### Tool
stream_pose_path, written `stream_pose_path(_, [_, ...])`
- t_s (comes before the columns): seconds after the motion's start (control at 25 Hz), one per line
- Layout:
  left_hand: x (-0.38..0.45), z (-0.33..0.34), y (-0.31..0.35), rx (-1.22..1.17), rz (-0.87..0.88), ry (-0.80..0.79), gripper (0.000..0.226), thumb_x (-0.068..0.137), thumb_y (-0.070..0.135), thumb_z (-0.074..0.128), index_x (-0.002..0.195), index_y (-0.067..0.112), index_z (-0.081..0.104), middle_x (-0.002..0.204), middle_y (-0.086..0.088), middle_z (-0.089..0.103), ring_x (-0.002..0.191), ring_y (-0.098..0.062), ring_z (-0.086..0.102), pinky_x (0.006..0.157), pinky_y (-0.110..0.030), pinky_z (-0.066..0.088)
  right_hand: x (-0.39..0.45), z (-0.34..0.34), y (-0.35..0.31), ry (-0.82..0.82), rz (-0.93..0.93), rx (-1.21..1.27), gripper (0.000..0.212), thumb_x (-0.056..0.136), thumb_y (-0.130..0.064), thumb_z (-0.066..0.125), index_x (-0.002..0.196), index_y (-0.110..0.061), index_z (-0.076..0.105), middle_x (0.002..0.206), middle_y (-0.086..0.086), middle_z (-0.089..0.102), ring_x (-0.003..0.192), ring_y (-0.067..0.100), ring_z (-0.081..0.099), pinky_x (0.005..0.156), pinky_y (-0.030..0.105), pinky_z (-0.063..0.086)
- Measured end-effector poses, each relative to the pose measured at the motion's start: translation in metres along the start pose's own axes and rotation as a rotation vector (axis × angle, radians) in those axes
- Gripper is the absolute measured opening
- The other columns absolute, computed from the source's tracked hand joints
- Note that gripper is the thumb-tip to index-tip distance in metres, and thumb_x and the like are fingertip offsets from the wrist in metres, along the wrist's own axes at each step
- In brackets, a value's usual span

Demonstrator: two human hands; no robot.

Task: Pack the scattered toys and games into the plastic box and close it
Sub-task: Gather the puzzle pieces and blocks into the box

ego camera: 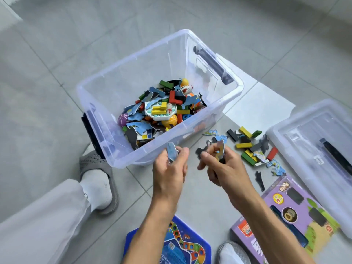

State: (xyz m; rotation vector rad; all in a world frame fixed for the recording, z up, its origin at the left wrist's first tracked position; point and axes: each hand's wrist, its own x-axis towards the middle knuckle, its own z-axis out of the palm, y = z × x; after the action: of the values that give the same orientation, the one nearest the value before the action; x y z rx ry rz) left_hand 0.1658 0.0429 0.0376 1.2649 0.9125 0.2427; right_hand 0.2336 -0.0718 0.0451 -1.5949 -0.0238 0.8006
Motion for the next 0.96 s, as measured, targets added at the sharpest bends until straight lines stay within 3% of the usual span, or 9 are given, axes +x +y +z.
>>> stream_pose_path(0.12, [0.030, -0.016, 0.077, -0.058, 0.080, 0.134, 0.014, 0.085, 0.022, 0.068, 0.074, 0.020, 0.059, 0.055, 0.002, 0.047, 0.044, -0.010, 0.037, 0.043, -0.019, 0.028, 0.032, 0.043, -0.083, -0.036, 0.027, 0.138, 0.012, 0.092, -0.012, 0.062, 0.087, -0.005, 0.053, 0.072, 0.013, 0.063, 0.045, 0.016, 0.040, 0.044, 0.025, 0.031])
stream_pose_path(0.2, [0.051, -0.025, 0.107, -0.093, -0.028, 0.149, 0.029, 0.077, 0.036, 0.074, 0.095, 0.015, 0.065, 0.078, -0.001, 0.067, 0.063, -0.014, 0.062, 0.053, -0.023, 0.043, 0.048, 0.059, -0.121, -0.041, 0.129, 0.261, 0.011, 0.093, -0.016, 0.061, 0.091, -0.007, 0.057, 0.084, 0.014, 0.061, 0.058, 0.018, 0.055, 0.052, 0.028, 0.048])
stream_pose_path(0.32, [0.059, -0.034, 0.117, -0.088, -0.050, 0.136, 0.055, 0.075, 0.054, 0.067, 0.117, 0.018, 0.059, 0.113, -0.003, 0.067, 0.102, -0.022, 0.066, 0.072, -0.031, 0.051, 0.060, 0.051, -0.139, -0.022, 0.212, 0.383, 0.042, 0.095, -0.028, 0.059, 0.127, -0.002, 0.049, 0.125, 0.022, 0.055, 0.119, 0.031, 0.055, 0.102, 0.038, 0.047])
stream_pose_path(0.36, [0.053, -0.033, 0.113, -0.026, 0.026, 0.172, 0.054, 0.079, 0.052, 0.064, 0.121, 0.019, 0.059, 0.118, 0.002, 0.064, 0.107, -0.019, 0.063, 0.082, -0.033, 0.051, 0.058, 0.040, -0.134, 0.012, 0.168, 0.400, 0.045, 0.096, -0.027, 0.058, 0.131, -0.001, 0.049, 0.132, 0.022, 0.053, 0.124, 0.032, 0.054, 0.104, 0.040, 0.047])
stream_pose_path(0.48, [0.021, -0.016, 0.078, 0.075, 0.300, 0.202, 0.031, 0.085, 0.030, 0.062, 0.115, 0.021, 0.065, 0.110, 0.009, 0.065, 0.097, -0.003, 0.060, 0.083, -0.018, 0.046, 0.037, -0.005, -0.079, 0.167, 0.021, 0.384, 0.022, 0.097, -0.016, 0.055, 0.111, -0.003, 0.064, 0.103, 0.014, 0.072, 0.082, 0.025, 0.071, 0.077, 0.034, 0.060])
stream_pose_path(0.56, [0.004, 0.006, 0.035, 0.178, 0.296, 0.097, 0.015, 0.086, 0.020, 0.061, 0.100, 0.021, 0.068, 0.095, 0.011, 0.069, 0.083, 0.002, 0.061, 0.073, -0.014, 0.046, 0.023, -0.036, -0.019, 0.336, 0.124, 0.230, 0.019, 0.095, -0.010, 0.055, 0.107, -0.002, 0.066, 0.090, 0.011, 0.072, 0.064, 0.020, 0.067, 0.062, 0.031, 0.057])
stream_pose_path(0.72, [0.018, 0.045, -0.064, 0.614, 0.136, -0.040, 0.017, 0.086, 0.021, 0.060, 0.101, 0.024, 0.067, 0.101, 0.006, 0.069, 0.095, -0.013, 0.064, 0.082, -0.027, 0.049, 0.018, -0.076, 0.104, 0.570, 0.183, -0.443, 0.021, 0.088, -0.012, 0.059, 0.106, -0.014, 0.071, 0.097, 0.003, 0.074, 0.079, 0.017, 0.067, 0.076, 0.034, 0.055])
stream_pose_path(0.84, [0.064, 0.071, -0.112, 1.067, 0.177, -0.151, 0.040, 0.088, 0.033, 0.055, 0.127, 0.023, 0.055, 0.128, -0.002, 0.056, 0.115, -0.026, 0.051, 0.093, -0.036, 0.043, 0.038, -0.078, 0.148, 0.382, -0.029, -0.852, 0.035, 0.086, -0.021, 0.065, 0.120, -0.018, 0.063, 0.122, 0.002, 0.065, 0.103, 0.024, 0.060, 0.089, 0.037, 0.048])
stream_pose_path(0.96, [0.099, 0.093, -0.130, 1.322, 0.155, -0.187, 0.061, 0.085, 0.050, 0.060, 0.138, 0.028, 0.039, 0.137, -0.006, 0.035, 0.123, -0.032, 0.036, 0.091, -0.046, 0.045, 0.068, -0.072, 0.167, 0.202, -0.122, -1.180, 0.061, 0.076, -0.032, 0.072, 0.132, -0.017, 0.053, 0.135, 0.006, 0.053, 0.108, 0.034, 0.053, 0.084, 0.043, 0.047])
